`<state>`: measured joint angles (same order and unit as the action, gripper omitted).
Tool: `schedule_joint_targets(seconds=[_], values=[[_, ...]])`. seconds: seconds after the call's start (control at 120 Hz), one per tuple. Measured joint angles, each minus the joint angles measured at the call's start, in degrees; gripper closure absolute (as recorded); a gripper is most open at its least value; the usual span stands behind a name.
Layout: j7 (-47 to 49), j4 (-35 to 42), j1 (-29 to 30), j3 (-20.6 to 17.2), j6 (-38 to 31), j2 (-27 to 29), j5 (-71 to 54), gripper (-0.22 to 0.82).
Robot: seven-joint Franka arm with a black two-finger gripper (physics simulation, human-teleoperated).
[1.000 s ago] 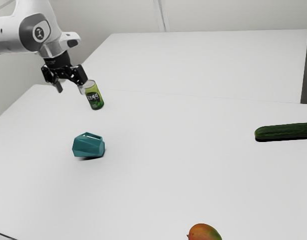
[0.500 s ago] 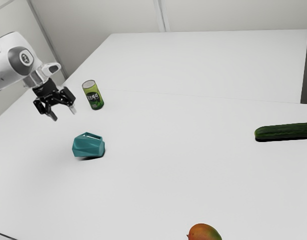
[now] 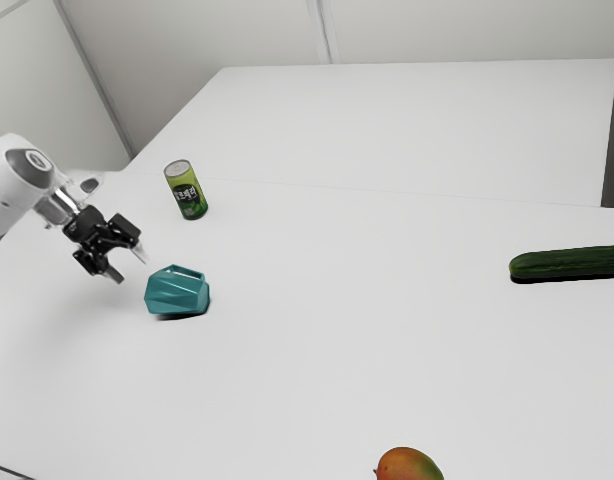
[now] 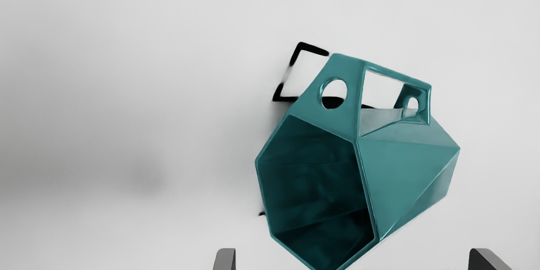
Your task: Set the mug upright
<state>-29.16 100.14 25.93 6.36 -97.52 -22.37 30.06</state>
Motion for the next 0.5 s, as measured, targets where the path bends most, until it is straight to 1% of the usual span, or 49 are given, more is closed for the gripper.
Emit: schedule_joint_targets(seconds=[0.258, 0.5], values=[[-8.6, -0.3, 2.1, -1.8, 1.4, -4.4, 5.3, 0.00], [-13.9, -0.2, 2.8, -2.2, 2.7, -4.9, 8.5, 0.00]])
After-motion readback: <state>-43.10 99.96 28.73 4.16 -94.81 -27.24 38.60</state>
